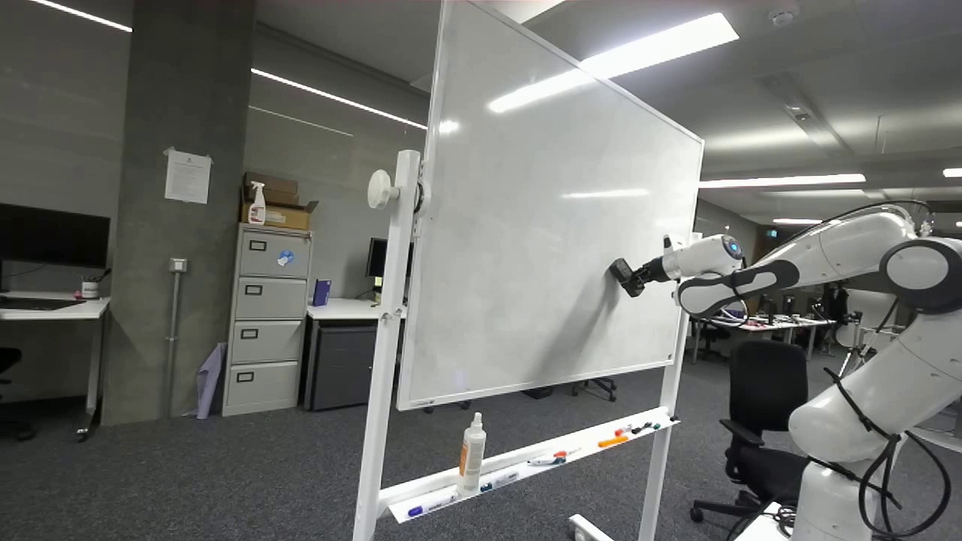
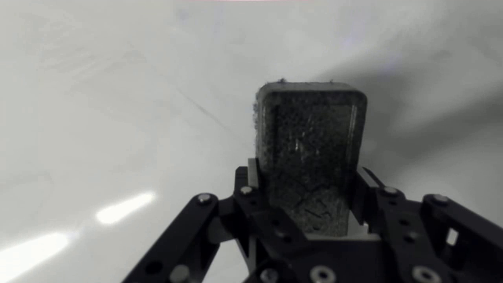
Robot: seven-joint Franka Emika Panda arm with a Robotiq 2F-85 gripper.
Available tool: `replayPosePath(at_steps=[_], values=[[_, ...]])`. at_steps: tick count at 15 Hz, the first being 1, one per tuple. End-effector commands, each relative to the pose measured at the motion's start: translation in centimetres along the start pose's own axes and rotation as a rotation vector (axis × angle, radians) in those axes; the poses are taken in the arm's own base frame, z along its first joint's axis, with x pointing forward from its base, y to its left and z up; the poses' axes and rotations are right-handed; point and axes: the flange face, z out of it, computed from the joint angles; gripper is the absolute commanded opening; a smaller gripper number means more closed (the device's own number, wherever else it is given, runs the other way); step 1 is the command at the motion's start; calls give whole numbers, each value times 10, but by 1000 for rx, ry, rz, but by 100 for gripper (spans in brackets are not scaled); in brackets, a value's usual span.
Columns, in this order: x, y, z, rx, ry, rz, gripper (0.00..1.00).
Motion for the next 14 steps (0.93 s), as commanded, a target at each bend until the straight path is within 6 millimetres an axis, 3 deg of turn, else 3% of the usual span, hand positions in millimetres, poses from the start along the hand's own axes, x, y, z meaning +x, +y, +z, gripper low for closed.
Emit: replayPosePath(at_steps=[1, 7, 14], values=[[4, 7, 6, -1, -31, -6, 31], [22, -3, 6, 12, -12, -34, 31], [70, -31, -1, 36, 57, -119, 31]])
